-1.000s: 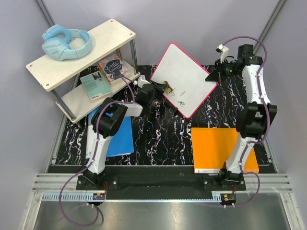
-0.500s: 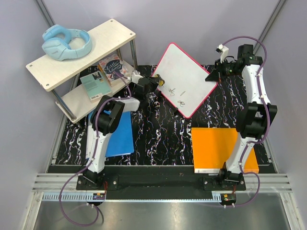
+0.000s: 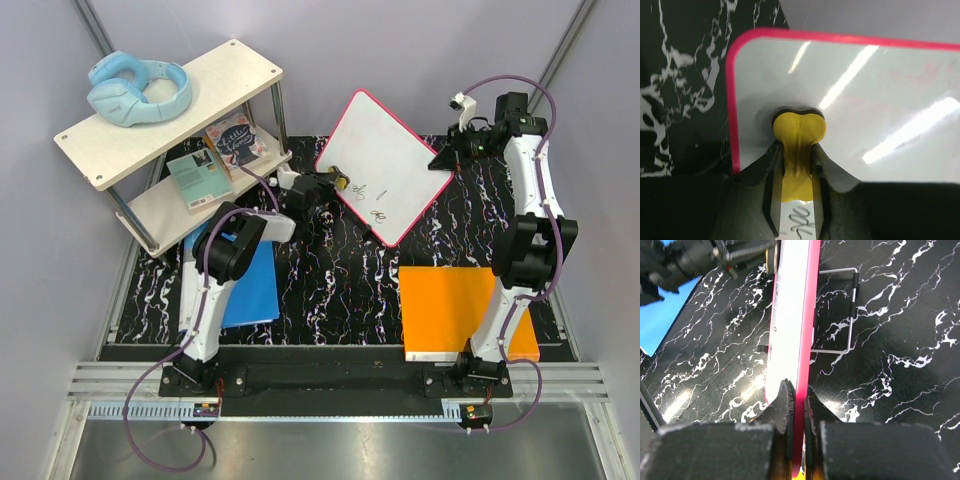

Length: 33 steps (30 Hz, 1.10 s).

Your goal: Erase the whiteboard

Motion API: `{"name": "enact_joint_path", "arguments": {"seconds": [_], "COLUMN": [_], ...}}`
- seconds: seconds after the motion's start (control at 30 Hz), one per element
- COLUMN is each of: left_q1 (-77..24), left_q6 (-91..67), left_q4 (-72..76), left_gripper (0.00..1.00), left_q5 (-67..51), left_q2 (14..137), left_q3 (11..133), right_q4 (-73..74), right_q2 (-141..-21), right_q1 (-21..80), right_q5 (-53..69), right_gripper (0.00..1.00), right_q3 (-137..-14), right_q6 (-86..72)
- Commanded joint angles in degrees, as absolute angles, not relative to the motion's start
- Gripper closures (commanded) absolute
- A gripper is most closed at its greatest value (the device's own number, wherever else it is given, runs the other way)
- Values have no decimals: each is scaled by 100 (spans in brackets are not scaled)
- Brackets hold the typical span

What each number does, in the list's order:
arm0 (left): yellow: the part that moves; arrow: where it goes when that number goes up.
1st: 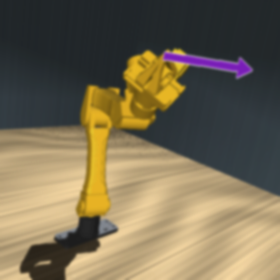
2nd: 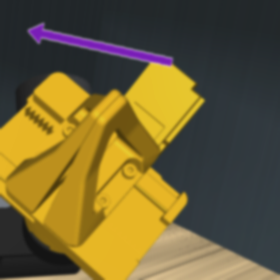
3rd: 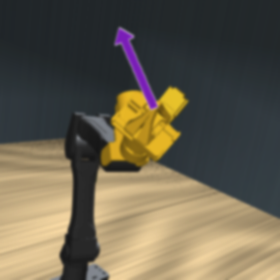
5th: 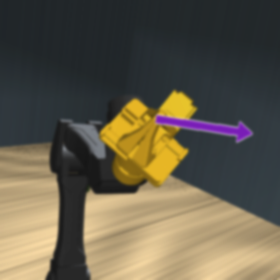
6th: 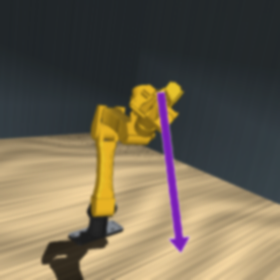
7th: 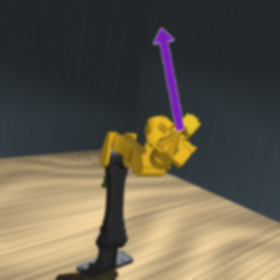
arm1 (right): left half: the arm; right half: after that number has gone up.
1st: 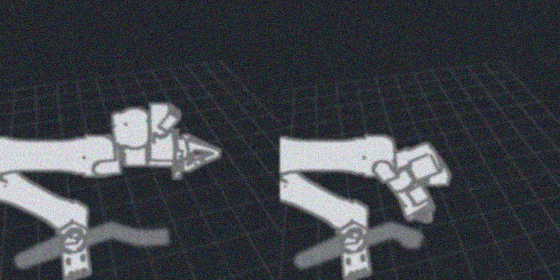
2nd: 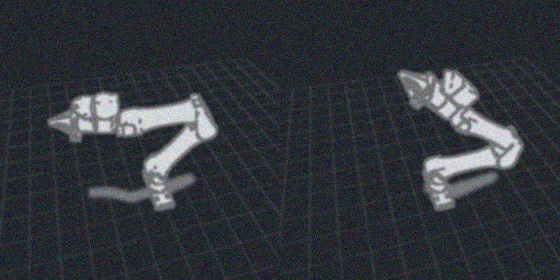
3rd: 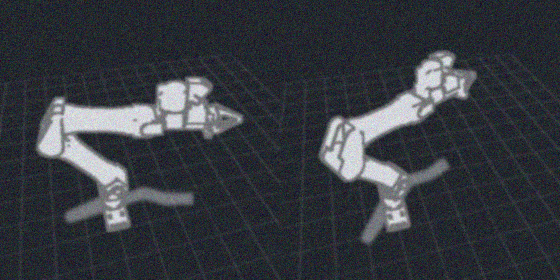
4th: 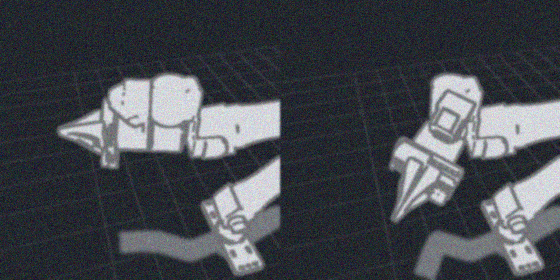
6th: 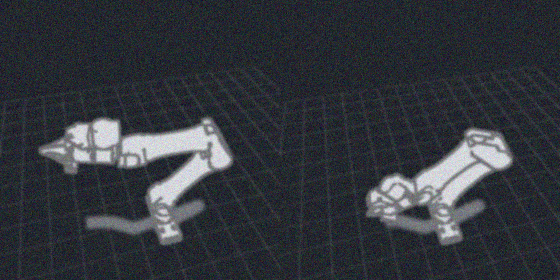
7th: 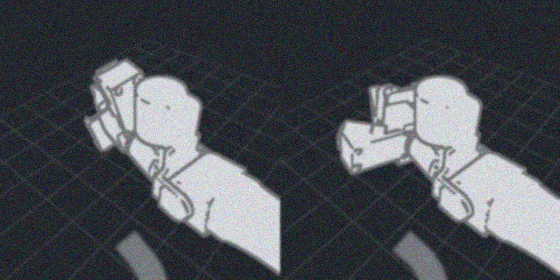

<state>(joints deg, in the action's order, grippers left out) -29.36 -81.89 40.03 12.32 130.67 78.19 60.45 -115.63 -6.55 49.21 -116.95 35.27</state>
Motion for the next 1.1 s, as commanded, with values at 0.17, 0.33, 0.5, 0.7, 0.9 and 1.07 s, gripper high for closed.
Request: {"name": "enact_joint_path", "arguments": {"seconds": [0.17, 0.33, 0.5, 0.7, 0.9, 1.07], "left_q1": [-3832, -4130, -4315, -4614, -4589, -4272], "left_q6": [-8798, -8807, -8666, -8218, -8341, -8218], "left_q4": [3621, 3165, 2769, 1996, 2048, 2022], "left_gripper": [100, 100, 100, 100, 100, 100], "left_q5": [564, 343, 176, 44, 114, 298], "left_q2": [13139, 13043, 12911, 12832, 12999, 13087], "left_q3": [7734, 7805, 7848, 8279, 8279, 8569], "right_q4": [7251, 7242, 7233, 7233, 7233, 7225], "right_q2": [-11857, -11856, -11856, -11848, -11839, -11839], "right_q1": [-97, -105, -105, -97, -97, -97], "right_q5": [4729, 4711, 4702, 4693, 4693, 4702], "right_gripper": [100, 100, 100, 100, 100, 100], "right_q3": [-11285, -11276, -11285, -11294, -11285, -11268], "right_q6": [4491, 4491, 4491, 4482, 4482, 4482]}}
